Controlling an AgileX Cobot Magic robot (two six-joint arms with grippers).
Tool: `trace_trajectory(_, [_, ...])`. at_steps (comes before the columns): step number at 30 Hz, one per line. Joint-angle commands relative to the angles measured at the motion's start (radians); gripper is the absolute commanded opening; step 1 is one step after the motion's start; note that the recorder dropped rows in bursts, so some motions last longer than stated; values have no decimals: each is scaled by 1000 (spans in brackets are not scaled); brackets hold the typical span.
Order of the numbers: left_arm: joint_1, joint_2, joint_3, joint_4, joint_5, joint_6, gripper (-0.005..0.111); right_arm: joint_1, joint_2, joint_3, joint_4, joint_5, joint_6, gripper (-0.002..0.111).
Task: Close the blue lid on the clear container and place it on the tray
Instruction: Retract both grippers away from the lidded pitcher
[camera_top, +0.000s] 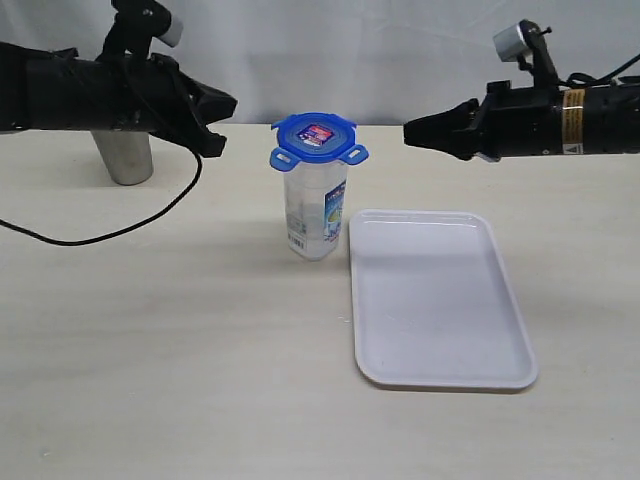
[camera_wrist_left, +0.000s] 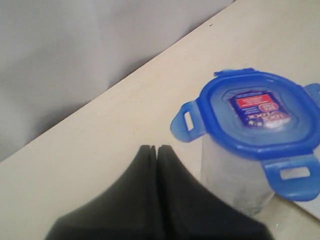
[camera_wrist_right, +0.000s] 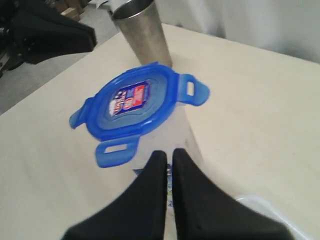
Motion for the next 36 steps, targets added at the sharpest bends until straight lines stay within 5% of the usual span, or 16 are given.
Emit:
trace_trajectory(1, [4, -34, 51, -16, -33, 30, 0, -19, -32, 82, 136, 123, -151, 4])
trace_trajectory(14, [2, -140, 247, -16, -288, 30, 0, -14, -32, 141, 187, 151, -211, 4])
trace_trajectory(21, [2, -231, 248, 5, -721, -119, 0, -14, -32, 141, 160, 101, -203, 4])
trace_trajectory(26, [-49, -311, 387, 695, -1175, -934, 0, -14, -32, 141, 152, 99, -203, 4])
trace_trajectory(29, [-50, -350, 530, 1218, -1180, -1483, 0, -14, -32, 141, 152, 99, -203, 4])
trace_trajectory(33, [18, -302, 565, 2018, -1144, -2238, 0, -14, -32, 141, 152, 99, -198, 4])
trace_trajectory(36, [70, -216, 565, 2332, -1231, -2506, 0, -14, -32, 141, 144, 80, -197, 4])
